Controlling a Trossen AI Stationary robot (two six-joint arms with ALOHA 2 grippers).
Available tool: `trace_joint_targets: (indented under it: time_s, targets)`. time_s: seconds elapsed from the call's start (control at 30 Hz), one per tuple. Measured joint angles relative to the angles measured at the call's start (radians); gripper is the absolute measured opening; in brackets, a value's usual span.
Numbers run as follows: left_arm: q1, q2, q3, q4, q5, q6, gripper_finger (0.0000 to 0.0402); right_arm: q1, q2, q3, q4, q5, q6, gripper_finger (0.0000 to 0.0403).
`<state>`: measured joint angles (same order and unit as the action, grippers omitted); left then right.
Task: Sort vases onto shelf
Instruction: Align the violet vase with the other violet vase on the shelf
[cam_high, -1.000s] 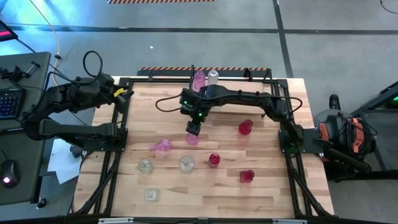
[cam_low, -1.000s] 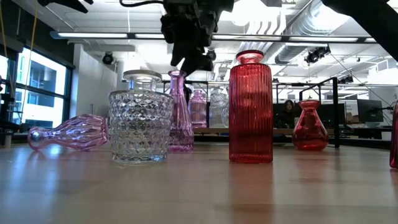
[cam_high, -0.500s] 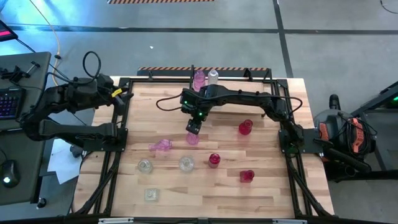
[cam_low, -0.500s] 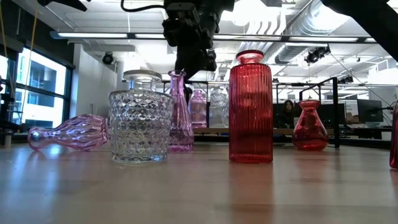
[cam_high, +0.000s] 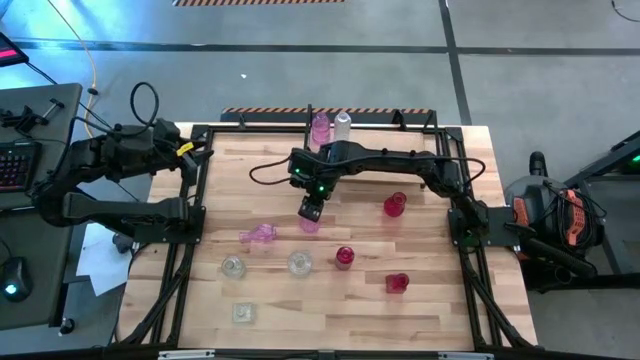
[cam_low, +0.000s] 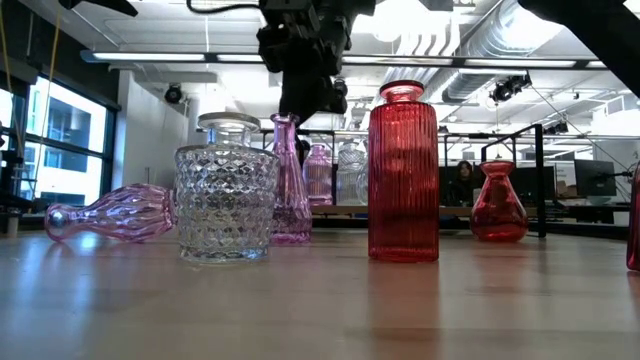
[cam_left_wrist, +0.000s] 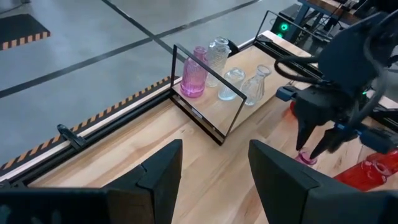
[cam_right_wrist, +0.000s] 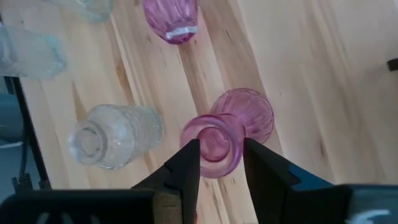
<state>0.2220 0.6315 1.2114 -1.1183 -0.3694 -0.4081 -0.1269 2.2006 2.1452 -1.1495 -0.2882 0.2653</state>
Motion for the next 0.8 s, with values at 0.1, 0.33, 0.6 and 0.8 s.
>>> trace_joint_targets:
  time_s: [0.1,0.33,0.6,0.8]
  targets:
    - [0.0,-0.001,0.0,0.0,0.001,0.0,0.0177,0.0,0.022,0.0,-0.002,-0.002,-0.001,0.0105]
    - [0.0,-0.005,0.0,0.0,0.001,0.0,0.0177,-0.001,0.029,0.0,0.007,-0.01,-0.01,0.0092]
    - [0.0,-0.005,0.0,0.0,0.001,0.01,0.0177,-0.001,0.029,0.001,-0.005,-0.022,-0.04,0.0012]
    - [0.0,-0.005,0.0,0.0,0.001,0.019,0.0177,-0.001,0.029,0.004,-0.024,-0.019,-0.046,0.0006]
